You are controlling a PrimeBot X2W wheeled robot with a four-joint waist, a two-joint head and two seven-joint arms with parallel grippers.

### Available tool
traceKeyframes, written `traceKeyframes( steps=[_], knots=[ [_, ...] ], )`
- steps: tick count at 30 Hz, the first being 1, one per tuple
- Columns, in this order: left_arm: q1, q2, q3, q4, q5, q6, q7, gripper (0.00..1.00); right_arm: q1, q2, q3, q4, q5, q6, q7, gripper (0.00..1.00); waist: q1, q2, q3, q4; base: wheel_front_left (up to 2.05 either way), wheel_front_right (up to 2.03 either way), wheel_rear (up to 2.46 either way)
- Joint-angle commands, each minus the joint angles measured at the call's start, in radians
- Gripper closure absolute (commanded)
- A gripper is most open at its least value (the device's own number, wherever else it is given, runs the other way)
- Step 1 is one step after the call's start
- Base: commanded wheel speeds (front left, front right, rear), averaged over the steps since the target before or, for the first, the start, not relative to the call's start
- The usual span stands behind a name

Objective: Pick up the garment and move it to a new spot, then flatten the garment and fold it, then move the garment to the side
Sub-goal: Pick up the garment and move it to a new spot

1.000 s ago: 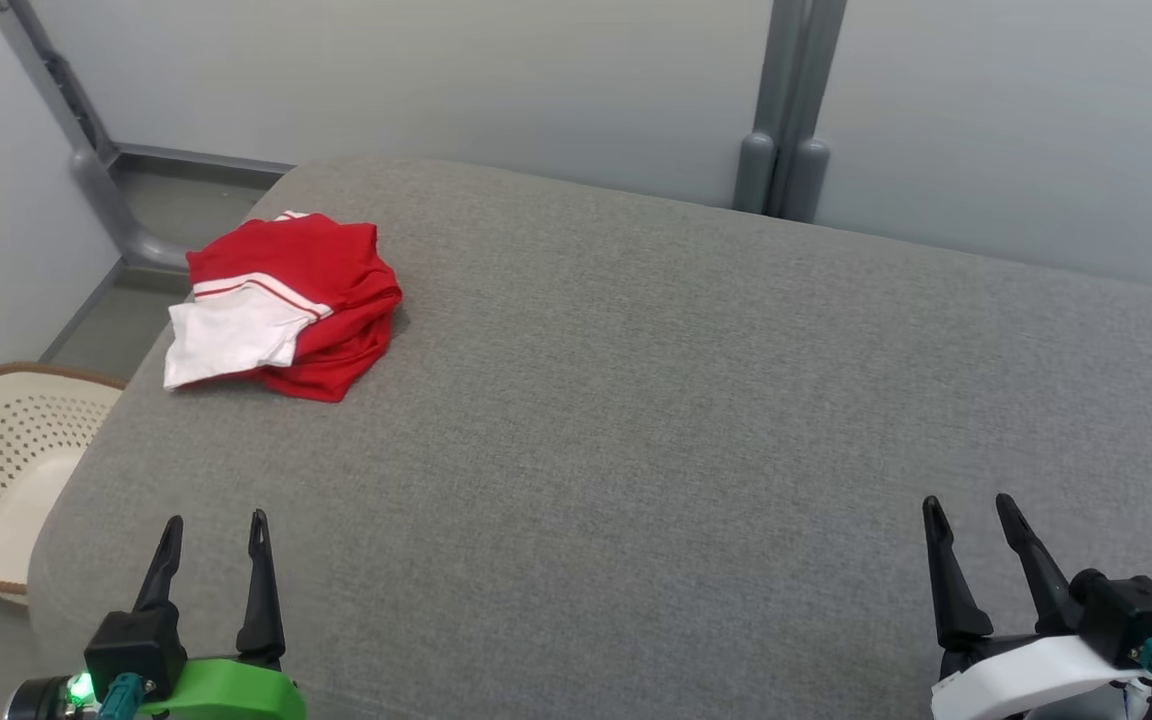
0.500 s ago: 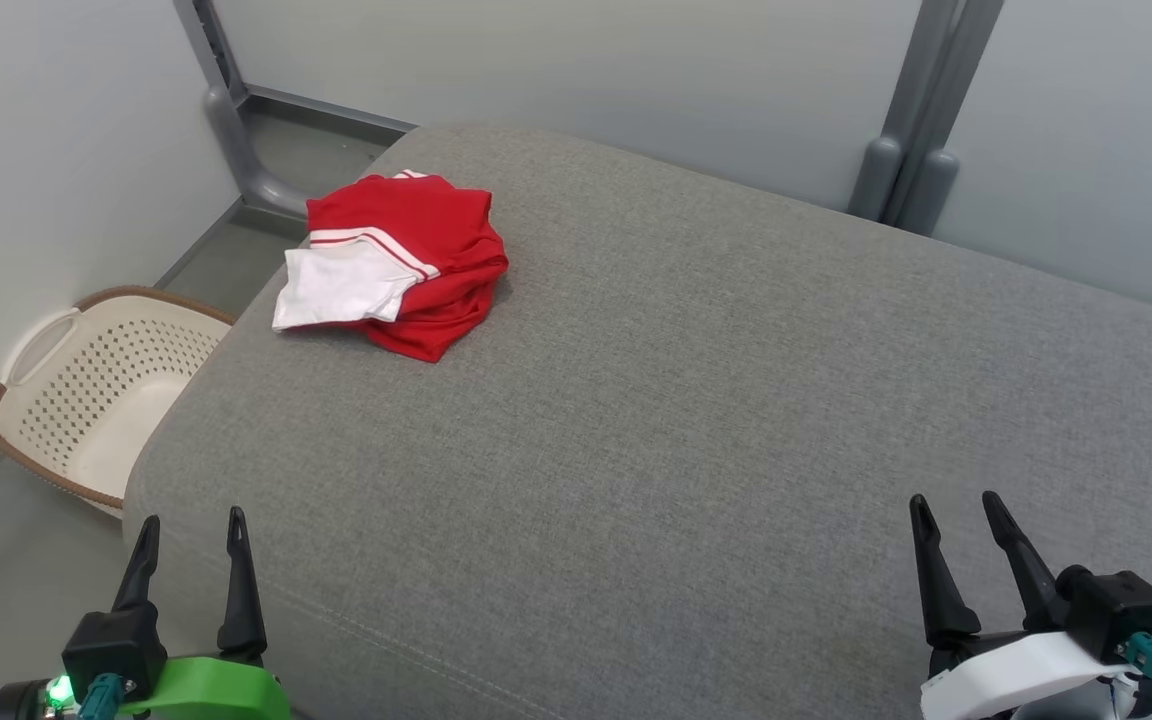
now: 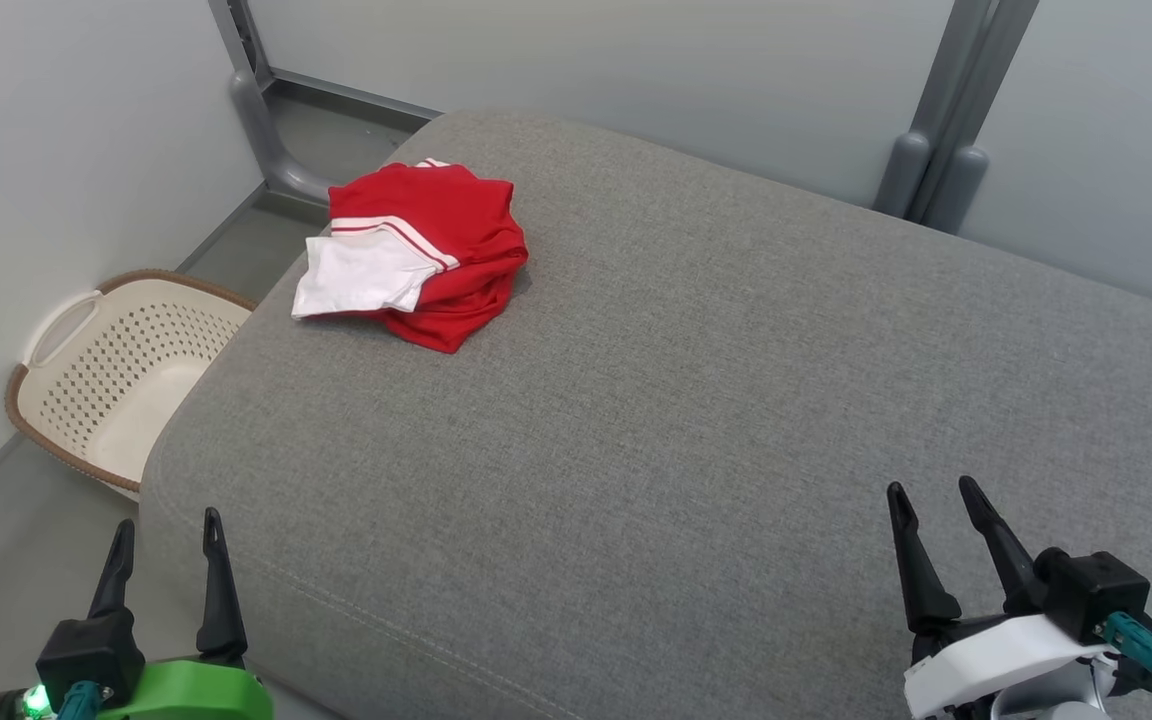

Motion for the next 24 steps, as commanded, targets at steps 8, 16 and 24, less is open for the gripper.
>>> traceKeyframes(
  steps=[8, 16, 24],
  knots=[
    [-0.034, 0.007, 0.001, 0.017, 0.008, -0.010, 0.000, 0.00, 0.016, -0.003, -0.019, -0.005, 0.002, -0.002, -0.003, 0.00, 0.0000, 0.0000, -0.005, -0.014, 0.00, 0.00, 0.00],
    [-0.158, 0.017, 0.019, 0.026, -0.019, -0.019, 0.000, 0.00, -0.016, -0.026, -0.035, -0.028, -0.018, -0.002, -0.003, 0.00, 0.0000, 0.0000, 0.059, -0.104, 0.00, 0.00, 0.00],
    [-0.385, 0.051, 0.047, 0.060, -0.028, -0.026, 0.000, 0.00, -0.071, -0.056, -0.048, -0.056, -0.027, -0.002, -0.003, 0.00, 0.0000, 0.0000, 0.166, -0.219, 0.00, 0.00, 0.00]
  ],
)
